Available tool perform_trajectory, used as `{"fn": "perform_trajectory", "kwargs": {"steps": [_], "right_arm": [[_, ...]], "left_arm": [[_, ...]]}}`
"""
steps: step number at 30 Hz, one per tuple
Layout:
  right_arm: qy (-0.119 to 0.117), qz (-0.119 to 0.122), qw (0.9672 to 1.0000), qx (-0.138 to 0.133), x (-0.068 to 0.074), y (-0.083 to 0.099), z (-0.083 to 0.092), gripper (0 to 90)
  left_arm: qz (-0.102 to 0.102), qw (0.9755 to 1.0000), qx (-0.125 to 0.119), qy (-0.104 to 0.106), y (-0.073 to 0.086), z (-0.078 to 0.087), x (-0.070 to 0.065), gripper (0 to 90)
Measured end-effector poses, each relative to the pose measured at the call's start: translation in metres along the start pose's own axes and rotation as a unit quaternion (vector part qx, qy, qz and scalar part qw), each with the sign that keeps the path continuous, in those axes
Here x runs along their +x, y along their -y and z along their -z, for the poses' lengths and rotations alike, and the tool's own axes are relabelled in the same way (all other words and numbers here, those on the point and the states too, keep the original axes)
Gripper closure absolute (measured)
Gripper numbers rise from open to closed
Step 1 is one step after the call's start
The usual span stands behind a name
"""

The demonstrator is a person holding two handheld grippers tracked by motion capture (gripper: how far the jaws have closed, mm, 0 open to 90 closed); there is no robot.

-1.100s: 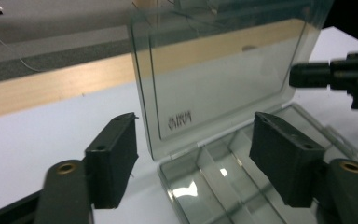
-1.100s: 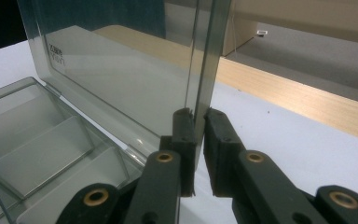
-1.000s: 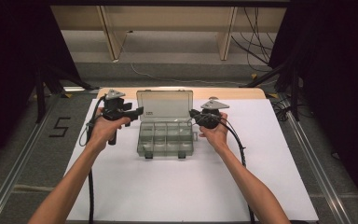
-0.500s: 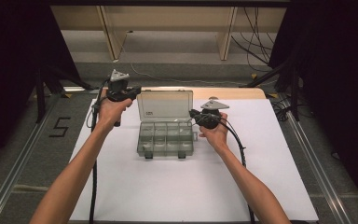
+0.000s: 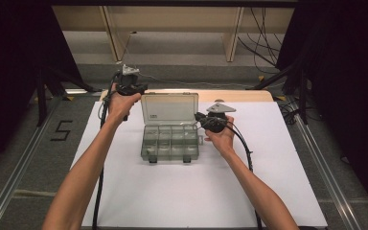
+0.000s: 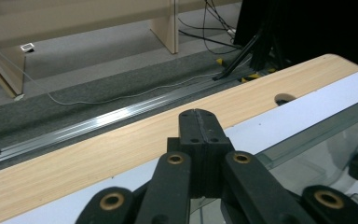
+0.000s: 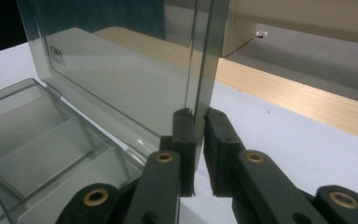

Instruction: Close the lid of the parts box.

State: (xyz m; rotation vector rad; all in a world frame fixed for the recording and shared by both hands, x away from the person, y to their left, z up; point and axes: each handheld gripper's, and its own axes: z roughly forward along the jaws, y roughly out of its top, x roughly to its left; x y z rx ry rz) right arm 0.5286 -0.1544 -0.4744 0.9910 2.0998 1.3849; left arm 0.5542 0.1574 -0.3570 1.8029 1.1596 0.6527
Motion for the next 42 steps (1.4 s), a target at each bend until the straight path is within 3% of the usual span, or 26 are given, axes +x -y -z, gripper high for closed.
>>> {"fn": "perform_trajectory", "kwargs": {"steps": [2, 3, 4, 6, 7, 11, 13, 14, 17, 18, 19, 21, 23, 25, 27, 28, 29, 30, 33, 34, 35, 37, 38, 42], "right_arm": [[0.003, 0.005, 1.0, -0.003, -0.001, 0.0, -0.001, 83.4], [0.001, 0.004, 1.0, 0.0, 0.0, 0.0, -0.001, 83.4], [0.001, 0.004, 1.0, -0.002, 0.0, 0.001, -0.001, 83.4], [0.001, -0.001, 1.0, 0.003, 0.0, 0.0, 0.0, 83.4], [0.002, 0.005, 1.0, 0.002, 0.0, 0.0, 0.0, 83.4], [0.002, 0.005, 1.0, 0.002, 0.0, 0.0, 0.0, 83.4], [0.0, 0.006, 1.0, 0.002, 0.0, 0.0, 0.0, 83.3], [0.001, 0.006, 1.0, 0.002, 0.0, 0.0, 0.0, 83.3], [0.002, -0.002, 1.0, -0.004, 0.001, 0.001, 0.0, 82.2], [0.008, -0.003, 1.0, -0.004, 0.002, 0.001, 0.0, 80.5], [0.009, -0.012, 0.9999, 0.007, 0.003, 0.0, 0.002, 79.3], [0.009, -0.017, 0.9998, 0.001, 0.003, -0.001, 0.003, 75.6], [0.011, -0.027, 0.9996, 0.003, 0.004, -0.003, 0.007, 68.2], [0.016, -0.034, 0.9993, 0.001, 0.005, -0.006, 0.01, 60.2], [0.008, -0.038, 0.9992, -0.004, 0.007, -0.009, 0.016, 53.7], [0.001, -0.048, 0.9988, -0.003, 0.009, -0.011, 0.021, 50.1], [0.002, -0.052, 0.9986, -0.006, 0.011, -0.012, 0.025, 46.8], [-0.002, -0.056, 0.9984, 0.001, 0.014, -0.014, 0.029, 43.8], [-0.002, -0.045, 0.999, -0.002, 0.02, -0.016, 0.041, 38.6], [-0.011, -0.046, 0.9989, -0.001, 0.023, -0.017, 0.044, 37.8], [-0.012, -0.035, 0.9993, -0.004, 0.024, -0.018, 0.047, 37.0], [-0.012, -0.032, 0.9994, -0.001, 0.026, -0.02, 0.054, 35.6], [-0.017, -0.042, 0.9989, 0.005, 0.029, -0.022, 0.058, 35.1], [-0.013, -0.044, 0.9989, -0.002, 0.031, -0.027, 0.068, 28.2]], "left_arm": [[-0.004, 0.9999, 0.014, -0.005, 0.002, -0.002, 0.001, 89.6], [-0.015, 0.9995, 0.029, -0.005, 0.003, -0.002, 0.004, 89.6], [-0.005, 0.9997, 0.021, -0.005, 0.004, -0.004, 0.003, 89.6], [-0.015, 0.9993, 0.035, -0.001, 0.004, -0.002, 0.006, 89.6], [0.002, 0.9998, 0.02, -0.002, 0.005, -0.004, 0.004, 89.6], [0.0, 0.9996, 0.027, 0.005, 0.005, -0.002, 0.005, 89.6], [-0.016, 0.9989, 0.043, 0.007, 0.004, 0.002, 0.006, 89.5], [0.002, 0.9996, 0.028, 0.007, 0.005, 0.0, 0.004, 89.6], [-0.005, 0.9993, 0.035, 0.011, 0.005, 0.003, 0.002, 89.6], [-0.012, 0.999, 0.04, 0.016, 0.005, 0.005, 0.002, 89.6], [-0.005, 0.9993, 0.034, 0.017, 0.006, 0.005, 0.001, 89.6], [-0.014, 0.9988, 0.042, 0.02, 0.007, 0.007, -0.001, 89.6], [-0.018, 0.9986, 0.043, 0.023, 0.009, 0.01, -0.002, 89.5], [-0.003, 0.9988, 0.037, 0.03, 0.012, 0.01, -0.005, 89.5], [-0.014, 0.998, 0.052, 0.033, 0.017, 0.011, -0.006, 89.5], [-0.003, 0.9986, 0.041, 0.034, 0.019, 0.011, -0.007, 89.5], [-0.005, 0.998, 0.049, 0.041, 0.019, 0.013, -0.006, 89.5], [0.01, 0.9981, 0.041, 0.044, 0.021, 0.013, -0.007, 89.6], [-0.002, 0.9979, 0.033, 0.055, 0.023, 0.015, -0.007, 89.5], [0.005, 0.9977, 0.045, 0.05, 0.024, 0.018, -0.009, 89.5], [0.011, 0.9977, 0.041, 0.054, 0.025, 0.019, -0.011, 89.5], [0.006, 0.9976, 0.04, 0.056, 0.025, 0.022, -0.013, 89.5], [0.003, 0.9974, 0.042, 0.059, 0.026, 0.024, -0.014, 89.5], [-0.007, 0.9969, 0.045, 0.064, 0.026, 0.029, -0.018, 89.5]]}}
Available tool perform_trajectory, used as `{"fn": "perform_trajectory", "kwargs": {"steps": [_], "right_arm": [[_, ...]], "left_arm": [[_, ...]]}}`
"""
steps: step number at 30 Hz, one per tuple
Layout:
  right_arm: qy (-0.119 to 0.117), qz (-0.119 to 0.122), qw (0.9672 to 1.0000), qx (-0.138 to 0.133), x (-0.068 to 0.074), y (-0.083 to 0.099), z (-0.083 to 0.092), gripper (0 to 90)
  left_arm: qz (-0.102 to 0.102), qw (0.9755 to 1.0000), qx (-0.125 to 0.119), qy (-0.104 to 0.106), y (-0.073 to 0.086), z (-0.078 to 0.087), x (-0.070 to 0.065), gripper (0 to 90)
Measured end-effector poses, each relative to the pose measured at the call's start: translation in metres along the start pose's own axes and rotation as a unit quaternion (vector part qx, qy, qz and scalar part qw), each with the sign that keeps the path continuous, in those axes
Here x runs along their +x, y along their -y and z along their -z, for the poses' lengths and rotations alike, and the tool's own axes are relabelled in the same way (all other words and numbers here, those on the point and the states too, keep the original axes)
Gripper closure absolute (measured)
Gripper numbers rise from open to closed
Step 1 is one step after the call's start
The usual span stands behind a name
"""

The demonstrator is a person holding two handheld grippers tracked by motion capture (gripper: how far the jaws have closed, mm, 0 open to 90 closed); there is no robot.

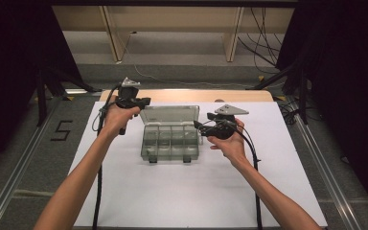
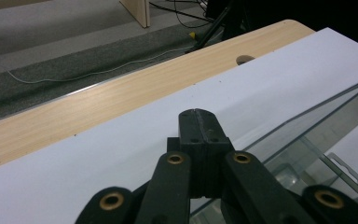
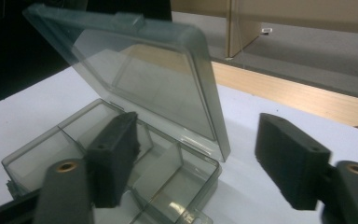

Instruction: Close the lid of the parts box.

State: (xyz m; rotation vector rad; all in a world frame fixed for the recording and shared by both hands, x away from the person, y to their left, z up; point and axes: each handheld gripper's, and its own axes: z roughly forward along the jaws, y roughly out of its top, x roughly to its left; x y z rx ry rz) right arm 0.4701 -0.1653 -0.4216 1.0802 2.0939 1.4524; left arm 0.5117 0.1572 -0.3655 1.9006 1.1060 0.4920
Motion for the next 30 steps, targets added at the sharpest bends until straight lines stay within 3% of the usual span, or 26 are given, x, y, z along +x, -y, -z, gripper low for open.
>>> {"fn": "perform_trajectory", "kwargs": {"steps": [13, 14, 17, 18, 19, 23, 30], "right_arm": [[-0.007, 0.023, 0.9997, -0.009, 0.014, -0.012, 0.03, 16.3], [-0.009, 0.034, 0.9993, -0.011, 0.014, -0.013, 0.032, 16.3], [-0.021, 0.027, 0.9994, -0.01, 0.018, -0.016, 0.036, 16.1], [-0.017, 0.04, 0.9988, -0.02, 0.017, -0.017, 0.036, 16.1], [-0.026, 0.031, 0.999, -0.016, 0.019, -0.017, 0.037, 16.1], [-0.028, 0.052, 0.998, -0.021, 0.021, -0.019, 0.038, 16.5], [-0.046, 0.061, 0.9971, -0.005, 0.026, -0.019, 0.038, 23.9]], "left_arm": [[-0.009, 0.9998, 0.0, 0.019, 0.013, 0.014, -0.01, 89.5], [-0.012, 0.9997, 0.0, 0.021, 0.014, 0.015, -0.01, 89.5], [-0.014, 0.9996, -0.001, 0.025, 0.018, 0.018, -0.014, 89.5], [-0.016, 0.9995, -0.001, 0.028, 0.019, 0.019, -0.014, 89.5], [-0.014, 0.9995, -0.004, 0.027, 0.021, 0.019, -0.016, 89.5], [-0.016, 0.9993, -0.007, 0.033, 0.026, 0.022, -0.018, 89.5], [-0.021, 0.9987, -0.005, 0.045, 0.038, 0.027, -0.024, 89.5]]}}
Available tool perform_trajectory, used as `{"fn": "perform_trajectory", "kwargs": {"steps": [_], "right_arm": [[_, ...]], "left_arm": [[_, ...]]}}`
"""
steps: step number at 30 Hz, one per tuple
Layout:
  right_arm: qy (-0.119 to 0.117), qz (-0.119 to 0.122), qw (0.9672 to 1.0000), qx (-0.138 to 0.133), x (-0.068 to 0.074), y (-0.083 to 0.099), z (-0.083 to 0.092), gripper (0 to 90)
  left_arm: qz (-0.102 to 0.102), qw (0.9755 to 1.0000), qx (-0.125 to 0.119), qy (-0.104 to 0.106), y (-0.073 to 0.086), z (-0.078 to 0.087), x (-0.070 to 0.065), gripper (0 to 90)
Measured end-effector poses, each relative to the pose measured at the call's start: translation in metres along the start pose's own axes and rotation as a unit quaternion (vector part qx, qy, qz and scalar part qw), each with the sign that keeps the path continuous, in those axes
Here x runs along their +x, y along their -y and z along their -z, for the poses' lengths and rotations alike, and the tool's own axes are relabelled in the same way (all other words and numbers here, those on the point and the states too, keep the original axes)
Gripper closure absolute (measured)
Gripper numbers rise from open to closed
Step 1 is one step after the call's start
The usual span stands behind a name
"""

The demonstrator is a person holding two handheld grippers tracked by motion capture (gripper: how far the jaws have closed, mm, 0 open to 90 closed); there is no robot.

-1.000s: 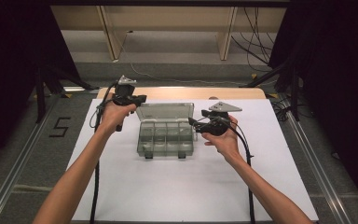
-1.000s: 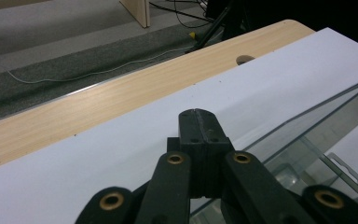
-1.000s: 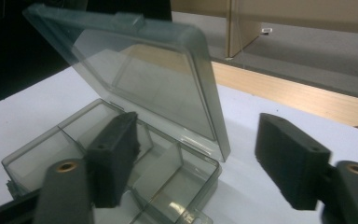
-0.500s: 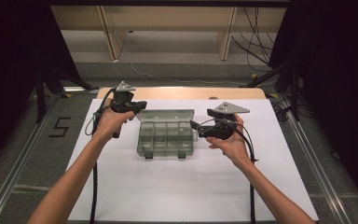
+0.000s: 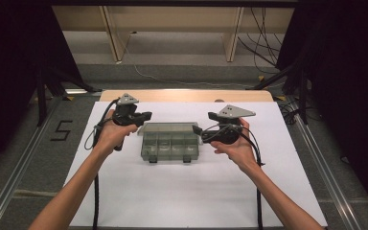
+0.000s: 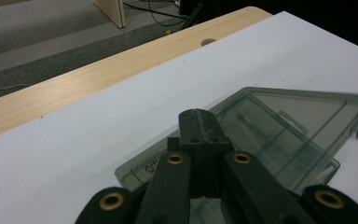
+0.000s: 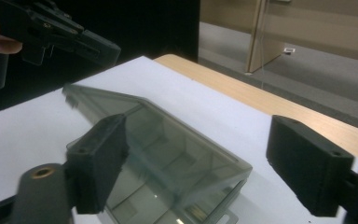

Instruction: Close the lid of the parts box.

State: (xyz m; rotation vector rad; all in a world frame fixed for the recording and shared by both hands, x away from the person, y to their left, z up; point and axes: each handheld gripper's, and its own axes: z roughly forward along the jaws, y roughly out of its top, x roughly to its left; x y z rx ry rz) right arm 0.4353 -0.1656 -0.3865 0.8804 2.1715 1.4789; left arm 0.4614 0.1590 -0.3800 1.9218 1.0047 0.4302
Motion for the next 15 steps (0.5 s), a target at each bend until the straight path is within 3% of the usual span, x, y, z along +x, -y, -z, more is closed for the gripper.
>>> {"fn": "perform_trajectory", "kwargs": {"steps": [4, 8, 14, 15], "right_arm": [[-0.018, 0.016, 0.9995, 0.021, 0.001, 0.004, -0.004, 37.8], [-0.033, 0.015, 0.9983, 0.046, 0.004, 0.01, -0.009, 51.1], [-0.043, 0.035, 0.9946, 0.088, 0.005, 0.022, -0.015, 71.6], [-0.047, 0.037, 0.9936, 0.096, 0.005, 0.023, -0.015, 74.6]], "left_arm": [[-0.002, 1.0, -0.002, 0.006, 0.009, 0.003, -0.005, 89.5], [-0.005, 0.9999, -0.004, 0.01, 0.022, 0.007, -0.011, 89.5], [-0.011, 0.9998, 0.01, 0.011, 0.037, 0.008, -0.013, 89.5], [-0.005, 0.9999, 0.005, 0.01, 0.04, 0.008, -0.015, 89.5]]}}
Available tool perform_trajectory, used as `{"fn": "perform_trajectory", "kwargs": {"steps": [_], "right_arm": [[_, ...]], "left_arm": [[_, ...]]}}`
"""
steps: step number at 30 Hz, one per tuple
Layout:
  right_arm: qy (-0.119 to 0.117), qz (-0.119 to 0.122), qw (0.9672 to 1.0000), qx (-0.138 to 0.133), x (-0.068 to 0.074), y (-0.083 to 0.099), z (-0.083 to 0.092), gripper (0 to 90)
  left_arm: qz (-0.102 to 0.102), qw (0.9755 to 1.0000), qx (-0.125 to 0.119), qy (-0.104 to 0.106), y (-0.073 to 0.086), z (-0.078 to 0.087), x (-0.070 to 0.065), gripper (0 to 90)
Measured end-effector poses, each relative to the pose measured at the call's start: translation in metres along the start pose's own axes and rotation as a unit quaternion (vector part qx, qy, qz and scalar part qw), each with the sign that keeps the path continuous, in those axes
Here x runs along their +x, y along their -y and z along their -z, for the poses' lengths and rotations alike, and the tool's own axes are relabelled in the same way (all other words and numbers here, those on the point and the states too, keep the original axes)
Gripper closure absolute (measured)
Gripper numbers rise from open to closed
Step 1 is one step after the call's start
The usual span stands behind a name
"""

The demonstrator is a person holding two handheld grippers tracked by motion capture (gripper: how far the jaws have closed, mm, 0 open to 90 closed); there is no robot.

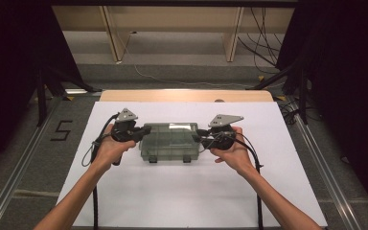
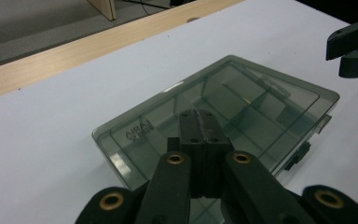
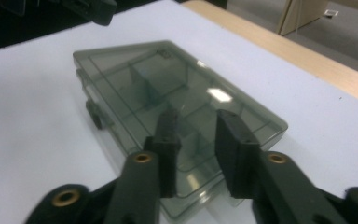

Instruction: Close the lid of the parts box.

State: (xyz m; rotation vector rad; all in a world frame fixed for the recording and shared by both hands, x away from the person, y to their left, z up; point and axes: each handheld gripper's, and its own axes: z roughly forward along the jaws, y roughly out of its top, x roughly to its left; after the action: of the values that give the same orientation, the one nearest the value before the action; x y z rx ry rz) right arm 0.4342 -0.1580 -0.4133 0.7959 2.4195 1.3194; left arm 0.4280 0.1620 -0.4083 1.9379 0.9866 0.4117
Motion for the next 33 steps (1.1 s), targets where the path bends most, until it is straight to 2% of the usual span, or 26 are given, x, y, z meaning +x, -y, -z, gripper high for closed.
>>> {"fn": "perform_trajectory", "kwargs": {"steps": [2, 4, 7, 8, 9, 13, 16, 21, 33], "right_arm": [[0.001, 0.006, 1.0, 0.006, 0.001, 0.003, -0.002, 79.2], [0.0, 0.01, 0.9999, 0.009, 0.001, 0.006, -0.003, 83.5], [-0.006, 0.015, 0.9996, 0.022, 0.003, 0.01, -0.005, 86.5], [-0.006, 0.019, 0.9995, 0.023, 0.003, 0.011, -0.006, 87.0], [-0.008, 0.021, 0.9994, 0.027, 0.003, 0.011, -0.007, 87.4], [-0.007, 0.029, 0.9989, 0.035, 0.003, 0.012, -0.009, 87.9], [-0.003, 0.027, 0.999, 0.036, 0.003, 0.015, -0.011, 88.1], [-0.009, 0.028, 0.9987, 0.043, 0.002, 0.017, -0.012, 88.8], [-0.011, 0.033, 0.9979, 0.054, 0.004, 0.023, -0.018, 89.0]], "left_arm": [[-0.013, 0.9999, 0.01, 0.003, 0.005, 0.002, 0.0, 89.5], [-0.008, 0.9999, 0.01, 0.0, 0.01, 0.002, -0.001, 89.5], [-0.014, 0.9997, 0.019, -0.001, 0.017, 0.004, -0.001, 89.5], [-0.007, 0.9999, 0.016, 0.0, 0.019, 0.003, -0.003, 89.5], [-0.015, 0.9996, 0.025, 0.003, 0.02, 0.004, -0.002, 89.5], [-0.013, 0.9995, 0.03, 0.0, 0.026, 0.003, -0.002, 89.5], [-0.013, 0.9994, 0.034, 0.002, 0.029, 0.002, -0.003, 89.5], [-0.02, 0.9989, 0.043, 0.002, 0.033, 0.0, -0.003, 89.5], [-0.02, 0.9981, 0.058, 0.004, 0.042, -0.002, -0.004, 89.5]]}}
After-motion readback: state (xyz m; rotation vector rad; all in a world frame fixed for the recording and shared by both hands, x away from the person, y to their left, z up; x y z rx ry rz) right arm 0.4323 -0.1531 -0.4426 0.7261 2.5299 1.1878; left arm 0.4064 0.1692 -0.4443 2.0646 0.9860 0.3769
